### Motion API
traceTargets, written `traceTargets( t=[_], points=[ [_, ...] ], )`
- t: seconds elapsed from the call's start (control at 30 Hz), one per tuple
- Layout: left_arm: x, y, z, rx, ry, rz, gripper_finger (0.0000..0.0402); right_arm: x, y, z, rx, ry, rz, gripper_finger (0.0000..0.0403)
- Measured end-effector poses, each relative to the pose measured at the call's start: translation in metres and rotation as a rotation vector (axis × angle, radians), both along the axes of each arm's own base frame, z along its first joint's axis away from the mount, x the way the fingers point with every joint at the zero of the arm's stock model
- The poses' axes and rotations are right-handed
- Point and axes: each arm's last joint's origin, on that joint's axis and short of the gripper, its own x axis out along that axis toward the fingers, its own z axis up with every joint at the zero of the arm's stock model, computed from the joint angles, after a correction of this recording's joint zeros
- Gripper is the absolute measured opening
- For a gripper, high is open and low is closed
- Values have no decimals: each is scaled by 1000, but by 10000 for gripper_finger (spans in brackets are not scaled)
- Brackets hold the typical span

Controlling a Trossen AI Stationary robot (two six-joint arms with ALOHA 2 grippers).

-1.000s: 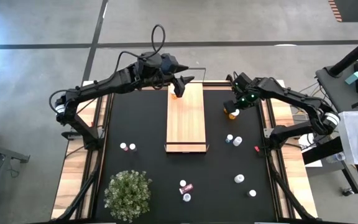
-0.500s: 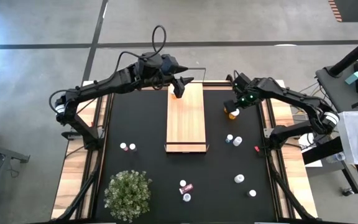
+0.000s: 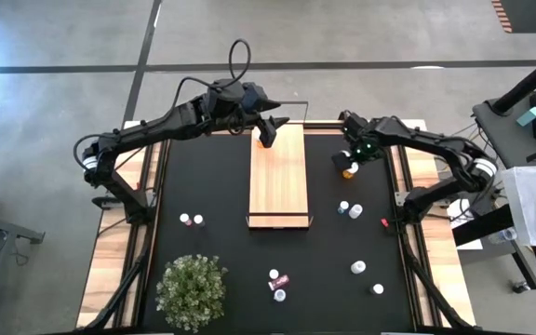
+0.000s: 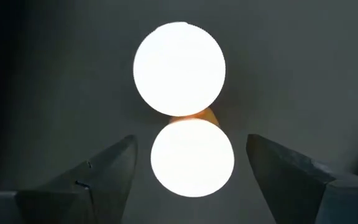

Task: Pick and place medicine bottles onto shelf by color
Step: Put the bottom orange pill bottle aligned with the other orange pill bottle on the shelf

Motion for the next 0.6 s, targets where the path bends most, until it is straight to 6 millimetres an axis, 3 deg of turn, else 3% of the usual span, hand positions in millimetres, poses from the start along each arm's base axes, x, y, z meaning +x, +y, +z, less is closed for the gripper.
traceTargets(
  t=[0.27,0.6],
  points=[
    [-1,0,-3,-9,25,0,240,4,-1,-10,36,37,9,280],
    [-1,0,-3,-9,25,0,240,0,7,-2,46,37,-9,226]
  ],
)
